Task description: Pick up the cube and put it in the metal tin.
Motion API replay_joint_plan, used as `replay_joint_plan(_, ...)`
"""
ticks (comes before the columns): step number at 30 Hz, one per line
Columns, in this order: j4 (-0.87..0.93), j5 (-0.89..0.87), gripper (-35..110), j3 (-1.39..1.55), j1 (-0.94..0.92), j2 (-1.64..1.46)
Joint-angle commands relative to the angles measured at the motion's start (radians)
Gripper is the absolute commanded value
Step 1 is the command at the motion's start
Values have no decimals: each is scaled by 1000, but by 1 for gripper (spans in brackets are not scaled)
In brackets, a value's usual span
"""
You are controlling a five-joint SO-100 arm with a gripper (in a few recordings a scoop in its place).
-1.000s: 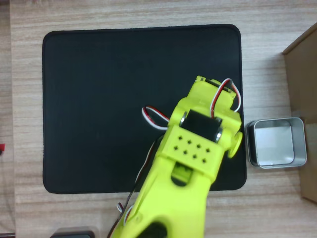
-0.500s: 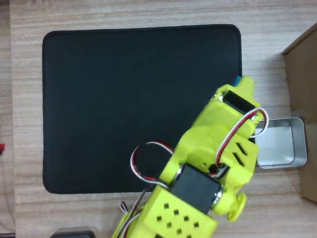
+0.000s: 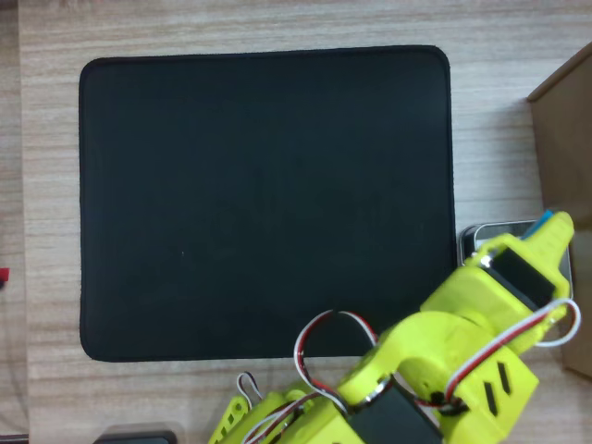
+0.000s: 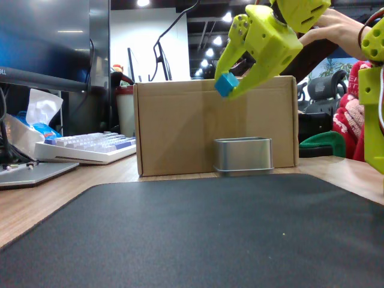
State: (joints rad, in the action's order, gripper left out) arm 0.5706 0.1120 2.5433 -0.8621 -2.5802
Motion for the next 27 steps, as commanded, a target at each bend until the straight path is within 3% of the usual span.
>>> replay_joint_plan(1,-67,48,0,60,-41,8)
replay_joint_plan(17,-135,5,0,69,-118,249)
replay_joint_plan(19,-137,-3,4,66,-120,252)
replay_joint_plan(24,-141,-75,37,67,-124,250)
replay_joint_plan(27,-141,-78,36,61,-124,244)
